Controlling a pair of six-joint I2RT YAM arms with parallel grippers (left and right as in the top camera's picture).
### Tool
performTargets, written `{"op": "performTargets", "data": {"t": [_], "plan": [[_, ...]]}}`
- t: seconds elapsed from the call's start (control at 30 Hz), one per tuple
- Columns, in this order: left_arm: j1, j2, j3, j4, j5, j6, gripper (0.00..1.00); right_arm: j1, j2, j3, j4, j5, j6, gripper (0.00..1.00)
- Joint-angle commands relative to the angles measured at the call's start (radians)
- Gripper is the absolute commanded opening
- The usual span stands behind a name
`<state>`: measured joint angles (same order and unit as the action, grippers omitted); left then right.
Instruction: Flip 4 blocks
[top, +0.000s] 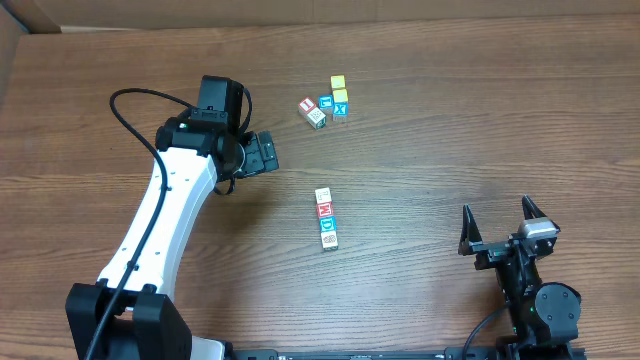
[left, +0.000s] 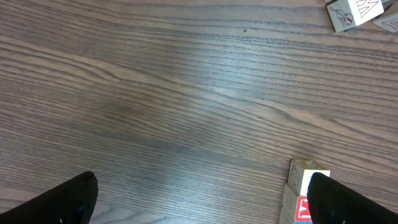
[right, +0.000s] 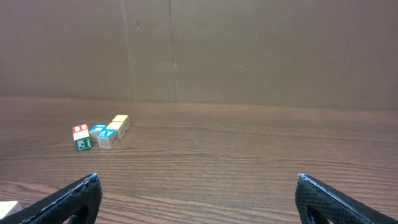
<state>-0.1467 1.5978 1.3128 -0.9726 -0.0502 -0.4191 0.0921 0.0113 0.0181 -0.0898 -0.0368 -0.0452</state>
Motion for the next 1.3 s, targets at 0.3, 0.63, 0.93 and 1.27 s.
{"op": "performTargets", "data": {"t": [0.3,0.63,0.93,1.27], "plan": [[0.002,-0.001,0.018,0.002,-0.012,-0.015,1.0,-0.003,-0.008,-0.01,0.006,0.01,-0.005,1.0],[0.002,0.001,0.018,0.001,-0.016,-0.004,1.0,-0.003,-0.008,-0.01,0.006,0.01,-0.005,1.0],[0.002,-0.06,0.018,0.0,-0.021,-0.002,1.0,-0.003,-0.008,-0.01,0.006,0.01,-0.005,1.0],[0.002,-0.308,0.018,-0.066,-0.024,-0.003,1.0,-0.003,-0.008,-0.01,0.006,0.01,-0.005,1.0]]}}
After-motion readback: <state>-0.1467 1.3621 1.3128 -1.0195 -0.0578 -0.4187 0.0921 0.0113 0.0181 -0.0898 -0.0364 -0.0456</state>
